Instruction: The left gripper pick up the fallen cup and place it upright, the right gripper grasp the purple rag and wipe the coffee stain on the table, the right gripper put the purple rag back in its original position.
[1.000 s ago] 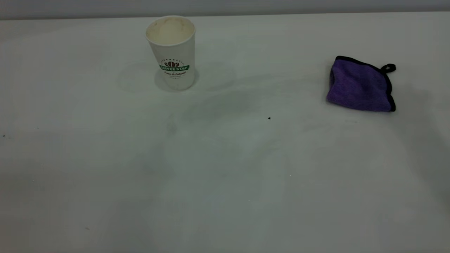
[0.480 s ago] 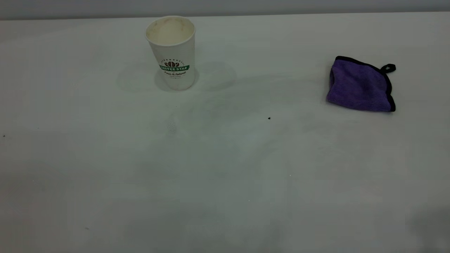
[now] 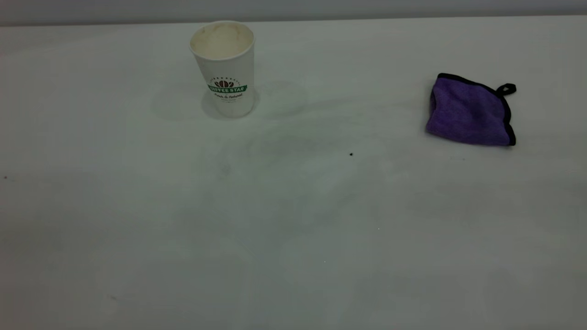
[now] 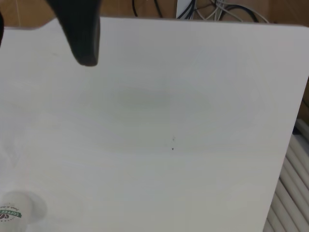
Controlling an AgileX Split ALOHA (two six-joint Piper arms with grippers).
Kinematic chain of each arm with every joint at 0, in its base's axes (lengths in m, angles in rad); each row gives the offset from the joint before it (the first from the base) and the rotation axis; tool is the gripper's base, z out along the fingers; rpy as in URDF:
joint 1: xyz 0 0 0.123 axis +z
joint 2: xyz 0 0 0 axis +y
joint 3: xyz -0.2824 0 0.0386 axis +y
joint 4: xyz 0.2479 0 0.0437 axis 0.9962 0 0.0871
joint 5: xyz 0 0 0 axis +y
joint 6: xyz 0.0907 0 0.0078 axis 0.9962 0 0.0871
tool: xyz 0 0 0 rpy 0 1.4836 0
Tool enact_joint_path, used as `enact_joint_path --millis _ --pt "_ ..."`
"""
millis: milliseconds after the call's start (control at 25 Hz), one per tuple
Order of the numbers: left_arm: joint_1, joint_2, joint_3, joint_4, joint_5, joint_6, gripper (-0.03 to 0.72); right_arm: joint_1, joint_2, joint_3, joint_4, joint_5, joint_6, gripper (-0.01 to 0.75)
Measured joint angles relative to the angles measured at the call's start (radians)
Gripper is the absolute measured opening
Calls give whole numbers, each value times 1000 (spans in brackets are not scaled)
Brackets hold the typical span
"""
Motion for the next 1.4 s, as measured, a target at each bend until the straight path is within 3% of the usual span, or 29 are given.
enact_joint_path --millis 640,1000,1400 --pt "0 0 0 0 0 0 449 0 -7 11 -5 7 2 586" --pt "0 0 0 0 0 0 449 -62 -120 11 -5 7 6 578" --pt "0 0 0 0 0 0 449 -68 -241 11 -4 18 6 578"
